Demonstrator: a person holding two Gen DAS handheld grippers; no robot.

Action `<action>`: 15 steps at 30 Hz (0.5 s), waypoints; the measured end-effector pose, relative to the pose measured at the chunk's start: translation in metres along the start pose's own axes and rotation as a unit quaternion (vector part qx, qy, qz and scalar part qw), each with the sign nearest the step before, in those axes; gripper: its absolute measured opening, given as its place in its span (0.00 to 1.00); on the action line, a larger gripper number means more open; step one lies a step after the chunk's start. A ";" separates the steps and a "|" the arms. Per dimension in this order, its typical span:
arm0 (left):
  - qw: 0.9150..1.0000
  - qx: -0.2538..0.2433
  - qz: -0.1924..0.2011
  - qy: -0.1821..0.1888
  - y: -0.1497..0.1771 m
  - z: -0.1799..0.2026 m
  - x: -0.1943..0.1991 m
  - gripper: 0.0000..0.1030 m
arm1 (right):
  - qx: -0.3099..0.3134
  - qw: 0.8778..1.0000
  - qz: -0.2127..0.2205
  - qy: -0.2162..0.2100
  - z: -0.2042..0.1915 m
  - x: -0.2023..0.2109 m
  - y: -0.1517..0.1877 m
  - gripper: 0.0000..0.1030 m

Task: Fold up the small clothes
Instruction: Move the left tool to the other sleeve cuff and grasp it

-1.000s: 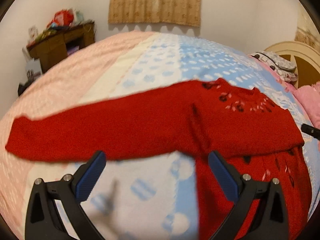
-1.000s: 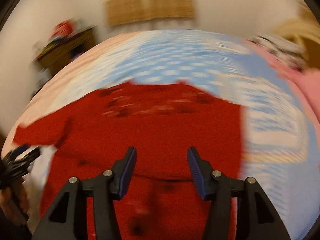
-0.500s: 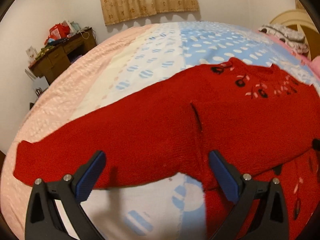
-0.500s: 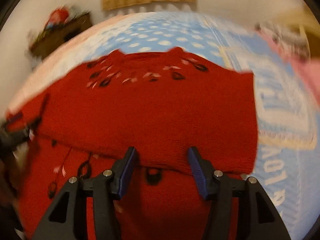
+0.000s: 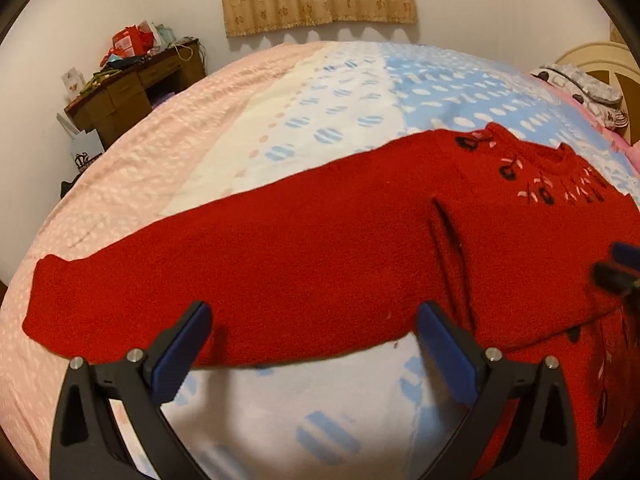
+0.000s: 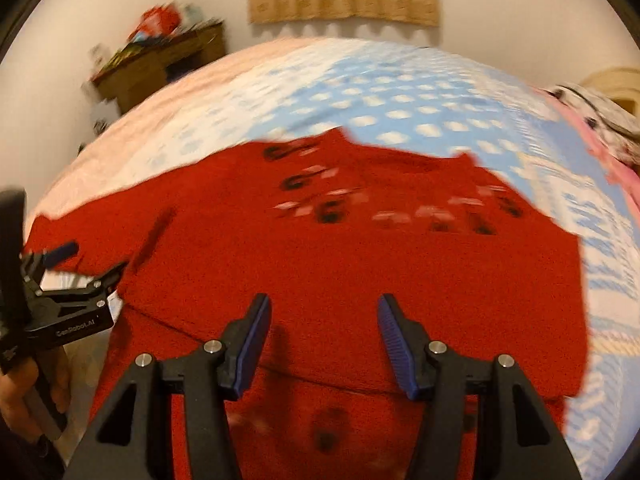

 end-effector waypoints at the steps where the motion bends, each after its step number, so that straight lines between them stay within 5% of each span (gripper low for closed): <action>1: 1.000 0.001 0.001 -0.001 0.002 -0.004 0.003 1.00 | 0.008 1.000 -0.004 -0.006 -0.009 -0.004 0.001 0.54; 5: 1.000 0.026 0.008 -0.002 0.007 -0.036 0.017 1.00 | 0.058 0.996 -0.021 -0.072 -0.067 -0.018 0.014 0.55; 7: 0.999 0.038 0.016 -0.014 0.009 -0.060 0.026 1.00 | 0.091 0.994 -0.014 -0.067 -0.085 -0.014 0.017 0.55; 12: 0.995 0.065 0.029 -0.067 0.013 -0.132 0.042 1.00 | 0.054 0.995 0.019 -0.083 -0.088 -0.008 0.004 0.54; 15: 0.991 0.078 0.025 -0.109 0.018 -0.178 0.043 1.00 | 0.066 0.994 -0.013 -0.087 -0.098 -0.023 0.016 0.55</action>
Point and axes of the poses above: each gripper's, at about its wrist camera, not at the fingertips, and x roughly against the way its jaws point, z to its right, y to its underside, the point moved 8 cm from there along -x, roughly the way its jaws point, and after that the axes turned 9 degrees about z, right-handed, at the moved point
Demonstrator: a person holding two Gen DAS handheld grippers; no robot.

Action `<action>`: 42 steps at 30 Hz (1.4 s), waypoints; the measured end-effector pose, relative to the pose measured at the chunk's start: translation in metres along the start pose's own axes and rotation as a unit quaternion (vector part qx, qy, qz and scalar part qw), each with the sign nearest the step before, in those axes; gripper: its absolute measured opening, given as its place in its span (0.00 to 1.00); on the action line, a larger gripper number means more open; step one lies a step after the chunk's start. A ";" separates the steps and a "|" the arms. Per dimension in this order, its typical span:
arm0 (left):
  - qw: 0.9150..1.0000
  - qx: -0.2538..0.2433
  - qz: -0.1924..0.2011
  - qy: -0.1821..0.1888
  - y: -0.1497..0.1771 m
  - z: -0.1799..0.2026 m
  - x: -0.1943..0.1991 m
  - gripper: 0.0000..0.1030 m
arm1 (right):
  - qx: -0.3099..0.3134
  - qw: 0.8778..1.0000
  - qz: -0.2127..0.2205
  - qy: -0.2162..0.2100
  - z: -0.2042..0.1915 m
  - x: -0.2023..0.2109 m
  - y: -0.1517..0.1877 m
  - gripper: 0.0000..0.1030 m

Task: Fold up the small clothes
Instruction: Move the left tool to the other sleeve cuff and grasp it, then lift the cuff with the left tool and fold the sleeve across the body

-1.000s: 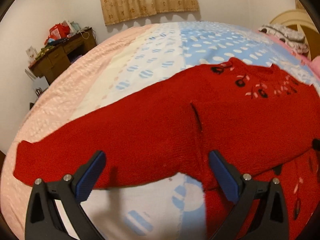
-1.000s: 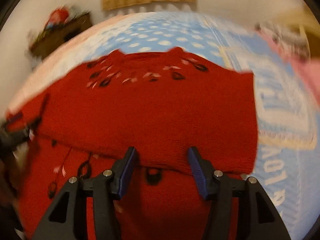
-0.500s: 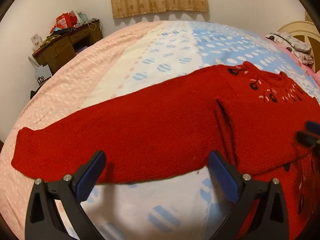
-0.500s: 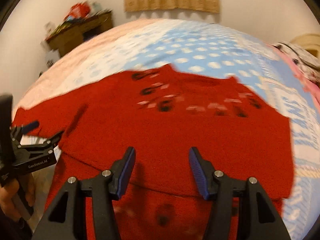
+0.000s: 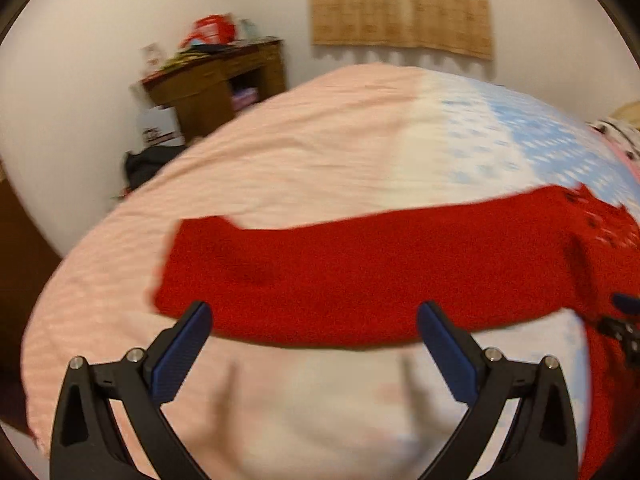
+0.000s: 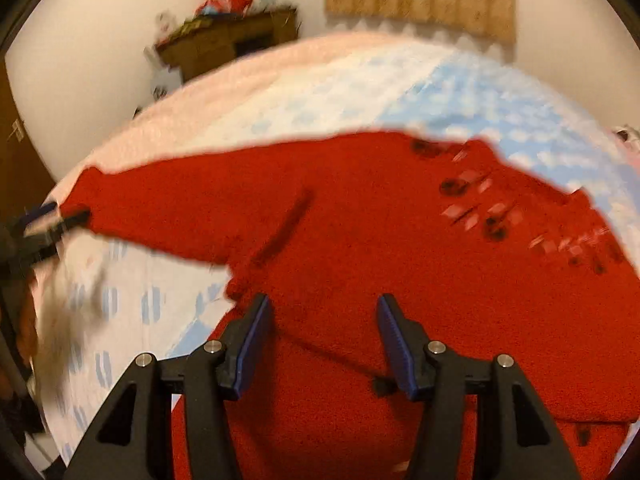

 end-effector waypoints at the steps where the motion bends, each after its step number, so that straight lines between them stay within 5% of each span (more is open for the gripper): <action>1: 1.000 0.006 -0.004 -0.016 0.000 -0.016 -0.004 1.00 | 0.022 1.000 0.015 0.014 -0.004 0.000 0.000 0.55; 8: 0.992 0.085 -0.029 -0.084 0.009 -0.108 -0.024 1.00 | 0.019 0.999 0.042 0.028 -0.002 -0.001 0.002 0.56; 12: 0.988 0.136 -0.038 -0.068 0.015 -0.128 -0.032 0.97 | 0.023 0.998 0.047 0.032 -0.006 -0.001 0.001 0.57; 29: 0.992 0.116 -0.048 -0.033 0.004 -0.097 -0.060 0.62 | 0.022 0.997 0.060 0.032 -0.005 0.006 0.006 0.57; 34: 0.991 0.110 -0.054 -0.047 0.006 -0.094 -0.071 0.62 | 0.022 0.997 0.060 0.032 -0.005 0.006 0.006 0.58; 35: 0.992 0.108 -0.052 -0.042 0.006 -0.092 -0.071 0.46 | 0.021 0.997 0.061 0.032 -0.005 0.006 0.006 0.58; 36: 0.993 0.107 -0.049 -0.023 0.005 -0.087 -0.068 0.11 | 0.020 0.997 0.061 0.031 -0.005 0.006 0.006 0.58; 42: 0.994 0.102 -0.031 0.026 -0.009 -0.071 -0.045 0.11 | 0.018 0.998 0.061 0.029 -0.006 0.007 0.006 0.58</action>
Point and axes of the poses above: each gripper's, at about its wrist camera, not at the fingertips, and x roughly against the way its jaws point, z to its right, y to its underside, the point moved 8 cm from there along -x, roughly the way its jaws point, and after that the axes turned 9 degrees about z, right-handed, at the moved point
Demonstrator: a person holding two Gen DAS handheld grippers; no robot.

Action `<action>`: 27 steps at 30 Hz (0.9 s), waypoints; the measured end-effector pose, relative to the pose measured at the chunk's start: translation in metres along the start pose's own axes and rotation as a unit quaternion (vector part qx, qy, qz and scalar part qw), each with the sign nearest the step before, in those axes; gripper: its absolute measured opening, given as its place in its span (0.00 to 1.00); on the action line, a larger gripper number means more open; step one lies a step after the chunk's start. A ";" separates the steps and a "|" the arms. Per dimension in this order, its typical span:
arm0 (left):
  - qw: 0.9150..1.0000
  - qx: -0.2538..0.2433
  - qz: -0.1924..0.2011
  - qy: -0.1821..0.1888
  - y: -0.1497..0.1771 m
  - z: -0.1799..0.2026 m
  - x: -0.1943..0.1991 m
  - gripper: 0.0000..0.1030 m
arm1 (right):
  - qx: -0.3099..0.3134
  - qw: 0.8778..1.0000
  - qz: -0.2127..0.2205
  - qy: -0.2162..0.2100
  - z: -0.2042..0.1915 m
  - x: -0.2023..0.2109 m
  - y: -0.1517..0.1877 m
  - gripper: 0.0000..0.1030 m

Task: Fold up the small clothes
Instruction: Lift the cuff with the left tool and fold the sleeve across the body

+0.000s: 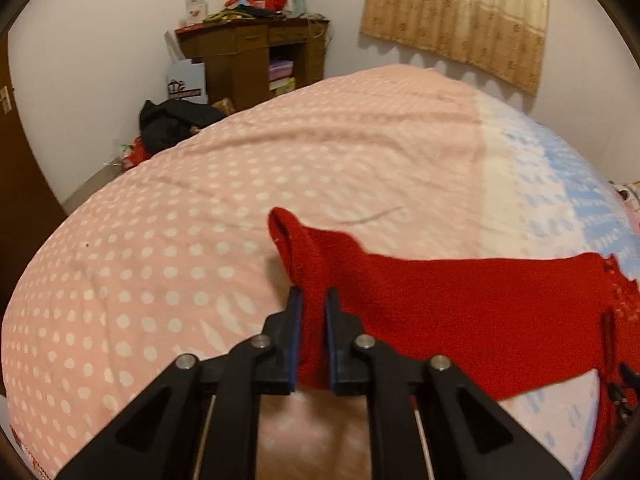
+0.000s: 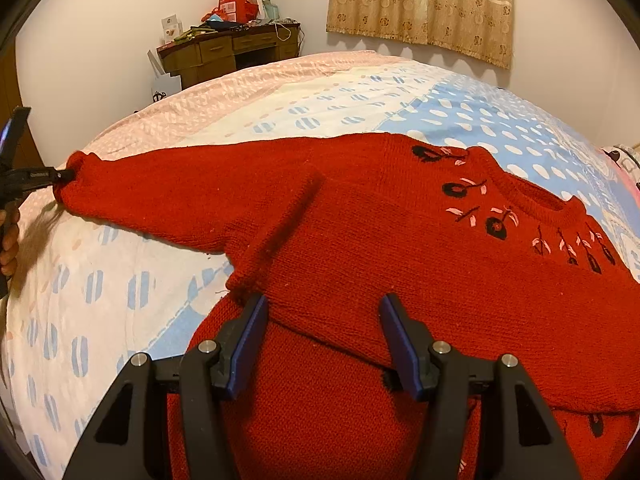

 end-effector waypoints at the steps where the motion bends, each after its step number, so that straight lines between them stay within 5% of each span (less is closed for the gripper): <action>1: 1.000 0.004 0.000 0.005 -0.002 0.000 0.002 0.11 | 0.000 1.000 0.000 0.000 0.000 0.000 0.000 0.58; 15: 0.994 0.019 0.034 0.099 -0.042 0.043 0.063 0.11 | -0.016 1.000 -0.011 -0.012 0.005 0.006 -0.002 0.59; 27: 0.980 -0.003 0.072 0.186 -0.073 0.122 0.130 0.11 | -0.073 0.997 0.004 -0.017 0.047 0.081 -0.011 0.61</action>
Point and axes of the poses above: each gripper's, at about its wrist camera, not at the fingertips, and x roughly against the way its jaws point, z to its right, y to its underside, the point moved 8 cm from there along -x, roughly the way its jaws point, and after that the axes turned 9 degrees about z, right-handed, at the moved point
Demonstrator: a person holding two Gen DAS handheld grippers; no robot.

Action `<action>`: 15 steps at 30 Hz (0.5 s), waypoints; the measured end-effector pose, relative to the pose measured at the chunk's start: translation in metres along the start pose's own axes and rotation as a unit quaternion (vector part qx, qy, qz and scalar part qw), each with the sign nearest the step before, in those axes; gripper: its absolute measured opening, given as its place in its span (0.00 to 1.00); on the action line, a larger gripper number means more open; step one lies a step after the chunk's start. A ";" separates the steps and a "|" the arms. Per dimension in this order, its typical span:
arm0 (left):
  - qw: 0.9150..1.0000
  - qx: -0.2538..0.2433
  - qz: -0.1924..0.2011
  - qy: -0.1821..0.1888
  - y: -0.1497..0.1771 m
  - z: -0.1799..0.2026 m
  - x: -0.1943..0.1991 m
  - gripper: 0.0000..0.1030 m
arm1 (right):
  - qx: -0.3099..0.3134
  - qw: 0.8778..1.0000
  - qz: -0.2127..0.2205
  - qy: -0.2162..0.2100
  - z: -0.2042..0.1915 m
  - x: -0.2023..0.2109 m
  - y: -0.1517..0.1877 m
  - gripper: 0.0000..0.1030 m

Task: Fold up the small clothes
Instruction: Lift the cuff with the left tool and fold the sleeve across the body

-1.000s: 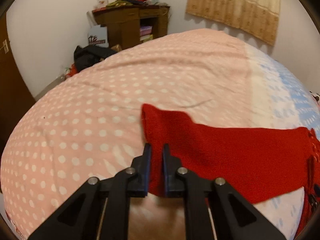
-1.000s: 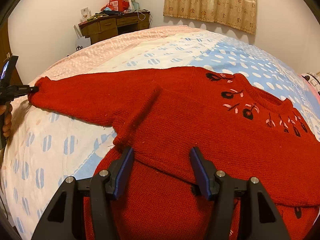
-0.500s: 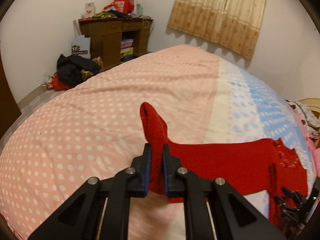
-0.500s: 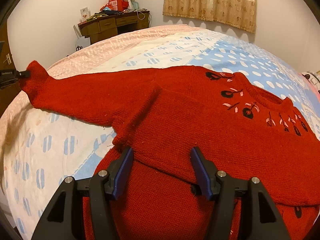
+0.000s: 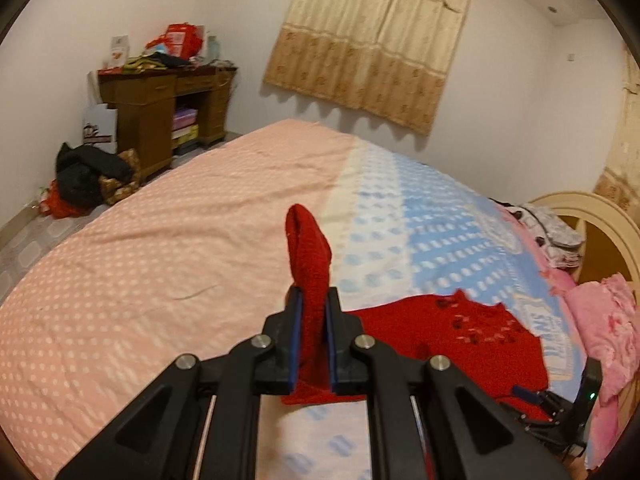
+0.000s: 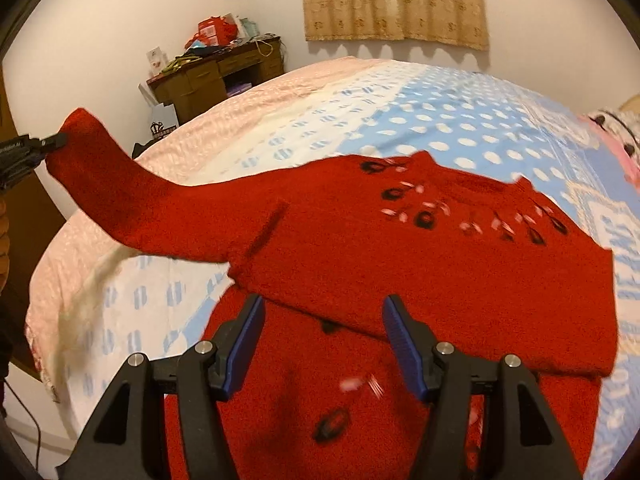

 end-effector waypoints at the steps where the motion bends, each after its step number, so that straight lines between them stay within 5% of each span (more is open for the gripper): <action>1: 1.000 -0.003 0.001 0.004 -0.002 0.008 0.001 0.11 | -0.003 1.000 0.001 0.002 0.005 0.008 0.003 0.61; 15: 0.997 -0.016 0.025 0.073 -0.031 0.112 0.006 0.10 | -0.017 0.999 0.017 0.040 0.065 0.111 0.055 0.61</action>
Point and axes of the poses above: each gripper's, at about its wrist camera, not at the fingertips, and x roughly against the way its jaws point, z to its right, y to its underside, the point moved 8 cm from there along -x, roughly the way its jaws point, and after that the axes turned 9 degrees about z, right-handed, at the moved point
